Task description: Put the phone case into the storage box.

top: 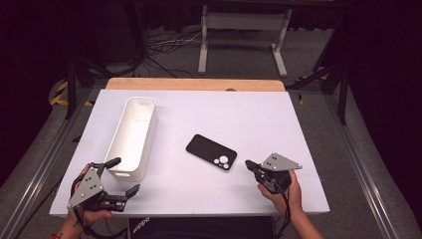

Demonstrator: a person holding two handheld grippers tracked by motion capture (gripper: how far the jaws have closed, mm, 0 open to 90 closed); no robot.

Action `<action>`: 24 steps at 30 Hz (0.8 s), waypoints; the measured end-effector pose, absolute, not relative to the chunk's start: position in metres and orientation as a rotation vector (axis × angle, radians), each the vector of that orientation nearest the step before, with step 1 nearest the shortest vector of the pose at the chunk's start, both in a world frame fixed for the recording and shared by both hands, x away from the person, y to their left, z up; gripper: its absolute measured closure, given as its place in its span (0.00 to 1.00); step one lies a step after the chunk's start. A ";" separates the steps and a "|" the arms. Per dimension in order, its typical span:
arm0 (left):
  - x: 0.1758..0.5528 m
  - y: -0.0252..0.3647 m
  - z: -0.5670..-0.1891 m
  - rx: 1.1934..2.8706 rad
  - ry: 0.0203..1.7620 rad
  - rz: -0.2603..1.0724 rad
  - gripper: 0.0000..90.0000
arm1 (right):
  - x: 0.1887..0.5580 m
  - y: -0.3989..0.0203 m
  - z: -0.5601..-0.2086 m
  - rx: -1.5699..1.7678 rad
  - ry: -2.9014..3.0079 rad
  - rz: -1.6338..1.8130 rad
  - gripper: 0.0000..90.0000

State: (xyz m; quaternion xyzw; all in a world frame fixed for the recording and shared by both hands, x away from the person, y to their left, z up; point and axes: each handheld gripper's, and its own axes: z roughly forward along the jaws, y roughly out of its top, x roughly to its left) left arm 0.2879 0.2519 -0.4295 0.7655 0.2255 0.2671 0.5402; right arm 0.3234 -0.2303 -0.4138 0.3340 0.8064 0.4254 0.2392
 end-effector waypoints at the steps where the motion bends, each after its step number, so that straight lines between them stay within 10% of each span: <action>1: 0.288 0.252 -0.429 1.824 0.535 0.631 0.05 | 0.324 -0.228 -0.414 0.909 2.219 1.162 1.00; 24: 0.284 0.250 -0.427 1.834 0.525 0.614 0.05 | 0.374 -0.160 -0.415 1.006 2.775 0.644 1.00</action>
